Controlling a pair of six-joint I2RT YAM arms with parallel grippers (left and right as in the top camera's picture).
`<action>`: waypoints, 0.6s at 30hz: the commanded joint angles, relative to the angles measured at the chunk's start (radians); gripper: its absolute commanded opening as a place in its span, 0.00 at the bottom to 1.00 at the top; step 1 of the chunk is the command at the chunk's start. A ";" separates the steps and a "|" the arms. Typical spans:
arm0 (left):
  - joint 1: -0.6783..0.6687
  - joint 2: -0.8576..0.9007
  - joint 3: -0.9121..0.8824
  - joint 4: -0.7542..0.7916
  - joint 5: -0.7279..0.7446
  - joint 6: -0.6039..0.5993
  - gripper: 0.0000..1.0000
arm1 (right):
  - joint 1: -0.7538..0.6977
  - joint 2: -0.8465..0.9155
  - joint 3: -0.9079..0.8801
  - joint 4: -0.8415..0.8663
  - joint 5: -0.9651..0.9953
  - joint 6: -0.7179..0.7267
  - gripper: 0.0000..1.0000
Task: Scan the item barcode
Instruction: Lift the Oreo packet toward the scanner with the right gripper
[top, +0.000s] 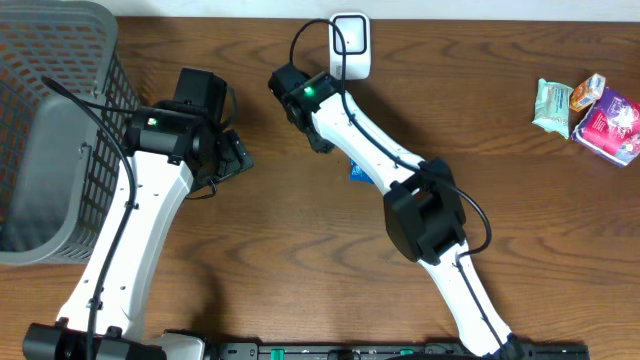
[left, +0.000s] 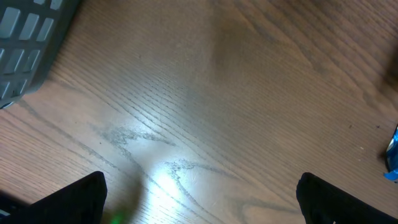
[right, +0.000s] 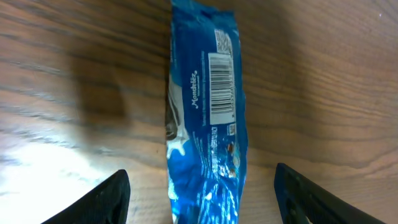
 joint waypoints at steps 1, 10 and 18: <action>0.004 0.002 -0.001 -0.003 -0.006 -0.005 0.98 | 0.001 0.011 -0.078 0.045 0.045 0.025 0.70; 0.004 0.002 -0.001 -0.003 -0.006 -0.005 0.98 | -0.004 0.011 -0.203 0.121 0.046 0.025 0.41; 0.004 0.002 -0.001 -0.003 -0.006 -0.005 0.98 | -0.046 0.010 -0.196 0.109 -0.079 0.025 0.01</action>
